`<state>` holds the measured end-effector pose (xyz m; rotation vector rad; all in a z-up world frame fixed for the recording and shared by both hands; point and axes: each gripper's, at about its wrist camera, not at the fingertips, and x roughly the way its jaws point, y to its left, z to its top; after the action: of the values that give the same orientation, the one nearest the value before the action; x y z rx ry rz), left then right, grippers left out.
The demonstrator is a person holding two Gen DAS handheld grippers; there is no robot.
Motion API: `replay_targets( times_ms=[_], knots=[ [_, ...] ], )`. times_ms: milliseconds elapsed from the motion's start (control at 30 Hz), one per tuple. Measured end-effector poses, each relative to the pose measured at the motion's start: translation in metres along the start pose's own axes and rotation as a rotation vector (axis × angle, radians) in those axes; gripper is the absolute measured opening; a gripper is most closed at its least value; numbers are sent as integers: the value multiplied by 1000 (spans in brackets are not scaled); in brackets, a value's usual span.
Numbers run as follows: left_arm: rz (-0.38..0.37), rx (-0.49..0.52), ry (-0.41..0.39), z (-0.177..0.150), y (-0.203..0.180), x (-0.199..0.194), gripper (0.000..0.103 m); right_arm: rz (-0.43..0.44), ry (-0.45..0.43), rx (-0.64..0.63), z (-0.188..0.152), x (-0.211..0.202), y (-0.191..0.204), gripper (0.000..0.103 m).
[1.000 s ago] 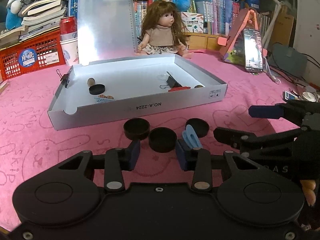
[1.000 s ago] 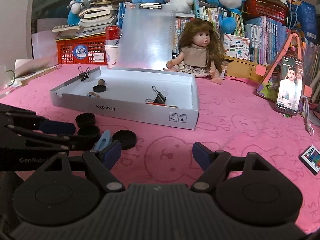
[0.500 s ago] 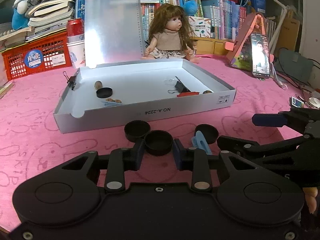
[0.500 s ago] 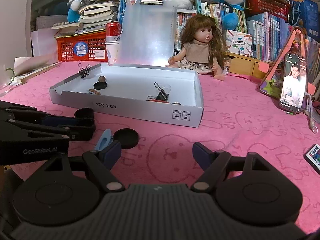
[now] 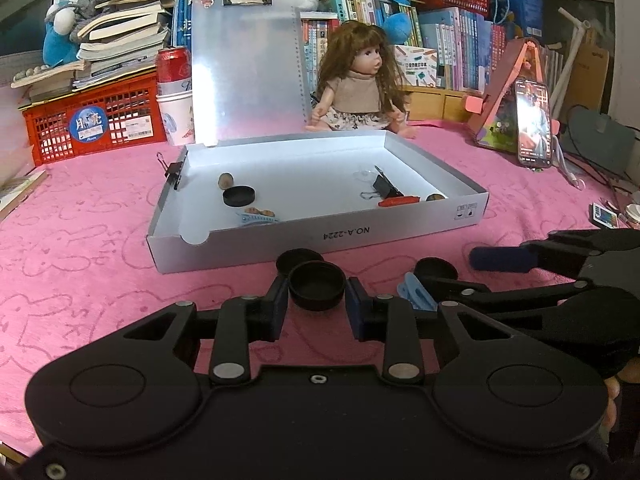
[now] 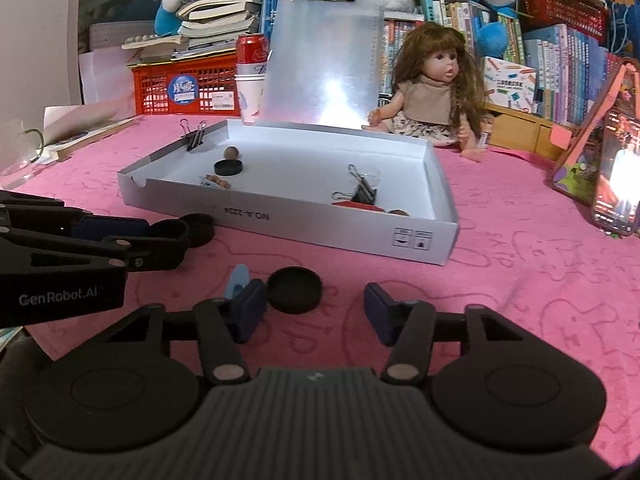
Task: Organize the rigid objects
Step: 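Close the left tool on a black cap while the right tool closes on another black cap, then carry both black caps over the box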
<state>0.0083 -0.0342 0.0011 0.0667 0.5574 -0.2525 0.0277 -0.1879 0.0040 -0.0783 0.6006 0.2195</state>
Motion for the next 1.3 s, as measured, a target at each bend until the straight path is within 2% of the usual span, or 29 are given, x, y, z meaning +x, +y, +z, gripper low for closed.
replay_targets(
  times_ms=[167,667,967,1300],
  knots=[
    [3,-6,-1,2,1,0,30,22,-1,7,3,2,3,37],
    [7,-35,-22,19,11,-5,30,0,-39,10,16,-4,5,37],
    [19,-52,-42,53,22,8,30,-27,-52,56,42,0,-8,37],
    [36,-101,-22,82,41,37,30,-44,-27,155,66,21,-33,37]
  ],
)
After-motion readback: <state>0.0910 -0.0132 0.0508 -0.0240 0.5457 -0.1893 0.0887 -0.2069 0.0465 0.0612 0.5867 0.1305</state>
